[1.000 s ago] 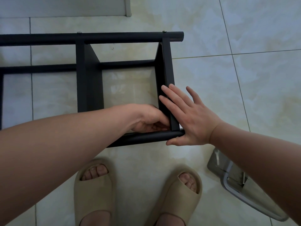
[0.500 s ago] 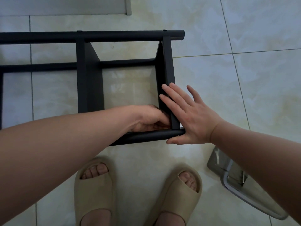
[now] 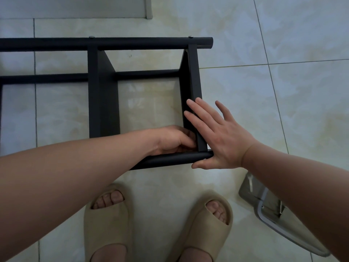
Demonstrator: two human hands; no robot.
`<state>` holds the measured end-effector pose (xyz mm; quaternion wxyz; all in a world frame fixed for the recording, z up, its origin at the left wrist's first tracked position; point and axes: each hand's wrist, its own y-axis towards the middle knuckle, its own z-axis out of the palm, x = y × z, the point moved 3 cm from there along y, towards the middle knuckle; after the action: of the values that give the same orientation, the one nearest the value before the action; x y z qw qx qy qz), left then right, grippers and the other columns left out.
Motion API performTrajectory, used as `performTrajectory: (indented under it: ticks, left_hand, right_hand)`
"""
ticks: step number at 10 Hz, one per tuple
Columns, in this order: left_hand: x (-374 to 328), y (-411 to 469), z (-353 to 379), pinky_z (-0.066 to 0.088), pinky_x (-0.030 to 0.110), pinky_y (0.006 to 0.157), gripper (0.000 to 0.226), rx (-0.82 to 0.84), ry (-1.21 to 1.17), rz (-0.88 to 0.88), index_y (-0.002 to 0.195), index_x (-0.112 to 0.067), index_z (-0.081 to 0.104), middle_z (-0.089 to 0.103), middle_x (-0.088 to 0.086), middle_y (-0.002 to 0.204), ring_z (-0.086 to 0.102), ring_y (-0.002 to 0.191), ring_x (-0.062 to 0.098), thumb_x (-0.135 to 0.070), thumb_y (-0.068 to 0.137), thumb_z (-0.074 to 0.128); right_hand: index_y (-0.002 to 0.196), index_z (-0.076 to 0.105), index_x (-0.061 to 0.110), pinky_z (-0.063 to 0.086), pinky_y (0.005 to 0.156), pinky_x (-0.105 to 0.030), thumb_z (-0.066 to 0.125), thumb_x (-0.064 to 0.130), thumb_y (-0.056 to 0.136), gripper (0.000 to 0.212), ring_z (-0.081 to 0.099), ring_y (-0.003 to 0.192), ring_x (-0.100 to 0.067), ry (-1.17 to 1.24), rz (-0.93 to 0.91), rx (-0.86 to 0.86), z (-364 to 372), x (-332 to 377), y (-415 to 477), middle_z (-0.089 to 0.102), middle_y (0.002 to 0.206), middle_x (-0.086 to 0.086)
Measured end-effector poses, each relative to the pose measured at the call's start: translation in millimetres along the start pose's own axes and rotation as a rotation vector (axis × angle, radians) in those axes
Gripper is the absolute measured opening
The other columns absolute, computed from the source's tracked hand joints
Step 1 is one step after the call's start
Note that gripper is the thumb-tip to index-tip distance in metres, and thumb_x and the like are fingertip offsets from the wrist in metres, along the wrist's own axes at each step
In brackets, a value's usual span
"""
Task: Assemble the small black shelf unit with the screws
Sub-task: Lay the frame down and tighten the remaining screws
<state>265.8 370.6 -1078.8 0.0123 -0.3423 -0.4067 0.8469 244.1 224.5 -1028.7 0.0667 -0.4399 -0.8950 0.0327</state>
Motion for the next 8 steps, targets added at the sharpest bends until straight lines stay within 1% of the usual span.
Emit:
performTrajectory:
  ticks: [1, 2, 3, 4, 5, 6, 7, 8]
  left_hand:
    - [-0.2, -1.1, 0.8, 0.050, 0.037, 0.081, 0.027, 0.015, 0.011, -0.008, 0.111, 0.001, 0.060, 0.061, 0.019, 0.097, 0.063, 0.087, 0.029, 0.011, 0.090, 0.046]
    - [0.8, 0.4, 1.4, 0.048, 0.045, 0.089, 0.025, -0.037, 0.055, -0.026, 0.113, 0.007, 0.063, 0.064, 0.018, 0.094, 0.062, 0.091, 0.030, 0.001, 0.093, 0.050]
    - [0.5, 0.5, -0.8, 0.047, 0.053, 0.096, 0.043, -0.107, 0.137, -0.022, 0.113, 0.012, 0.063, 0.065, 0.020, 0.098, 0.060, 0.094, 0.031, -0.015, 0.079, 0.064]
    - [-1.6, -0.7, -1.0, 0.041, 0.044, 0.081, 0.036, -0.119, 0.163, 0.007, 0.095, 0.002, 0.068, 0.060, 0.019, 0.089, 0.054, 0.085, 0.030, -0.018, 0.066, 0.066]
    - [-1.4, 0.0, -0.5, 0.038, 0.041, 0.078, 0.027, -0.117, 0.128, 0.016, 0.089, -0.004, 0.065, 0.057, 0.018, 0.085, 0.051, 0.085, 0.031, -0.014, 0.065, 0.065]
    - [0.3, 1.5, -0.6, 0.038, 0.043, 0.083, 0.033, -0.082, 0.081, 0.006, 0.096, -0.003, 0.064, 0.057, 0.021, 0.092, 0.052, 0.091, 0.034, -0.010, 0.064, 0.064]
    - [2.5, 3.1, -2.3, 0.042, 0.044, 0.086, 0.029, -0.044, 0.034, -0.001, 0.094, -0.004, 0.065, 0.060, 0.019, 0.093, 0.056, 0.092, 0.034, -0.006, 0.064, 0.062]
    - [6.5, 5.9, -4.9, 0.052, 0.033, 0.075, 0.023, -0.006, -0.004, -0.003, 0.093, -0.003, 0.065, 0.065, 0.014, 0.085, 0.066, 0.078, 0.026, -0.001, 0.070, 0.062]
  right_hand:
    - [0.158, 0.026, 0.003, 0.022, 0.118, -0.064, 0.044, 0.088, 0.078, 0.118, 0.011, 0.156, -0.031, -0.005, -0.002, 0.001, 0.1, 0.2, 0.2, 0.014, 0.168, -0.015]
    - [0.158, 0.027, 0.003, 0.023, 0.117, -0.064, 0.044, 0.088, 0.078, 0.118, 0.011, 0.156, -0.031, -0.002, -0.003, -0.005, -0.1, 0.2, -0.2, 0.014, 0.168, -0.016]
    - [0.158, 0.027, 0.003, 0.023, 0.118, -0.064, 0.044, 0.088, 0.078, 0.118, 0.011, 0.156, -0.031, -0.001, -0.001, 0.002, -0.3, 0.2, 0.1, 0.014, 0.168, -0.016]
    - [0.158, 0.026, 0.003, 0.023, 0.118, -0.064, 0.044, 0.087, 0.078, 0.118, 0.011, 0.156, -0.031, -0.002, 0.001, 0.009, -0.9, 0.2, 0.4, 0.014, 0.168, -0.016]
    - [0.158, 0.027, 0.003, 0.025, 0.117, -0.064, 0.044, 0.087, 0.078, 0.118, 0.012, 0.156, -0.031, 0.002, 0.001, 0.001, -1.7, 0.5, 0.4, 0.015, 0.168, -0.016]
    - [0.158, 0.026, 0.003, 0.025, 0.117, -0.064, 0.044, 0.087, 0.078, 0.118, 0.011, 0.156, -0.031, 0.001, 0.003, 0.008, -1.6, 0.4, 0.2, 0.014, 0.168, -0.015]
    - [0.159, 0.024, 0.004, 0.024, 0.118, -0.063, 0.044, 0.088, 0.078, 0.118, 0.009, 0.156, -0.031, 0.003, 0.003, 0.015, -1.2, 0.3, 0.1, 0.012, 0.168, -0.015]
    - [0.158, 0.025, 0.004, 0.025, 0.117, -0.063, 0.044, 0.088, 0.078, 0.118, 0.010, 0.156, -0.031, 0.007, 0.002, 0.008, -0.5, 0.2, 0.4, 0.013, 0.168, -0.015]
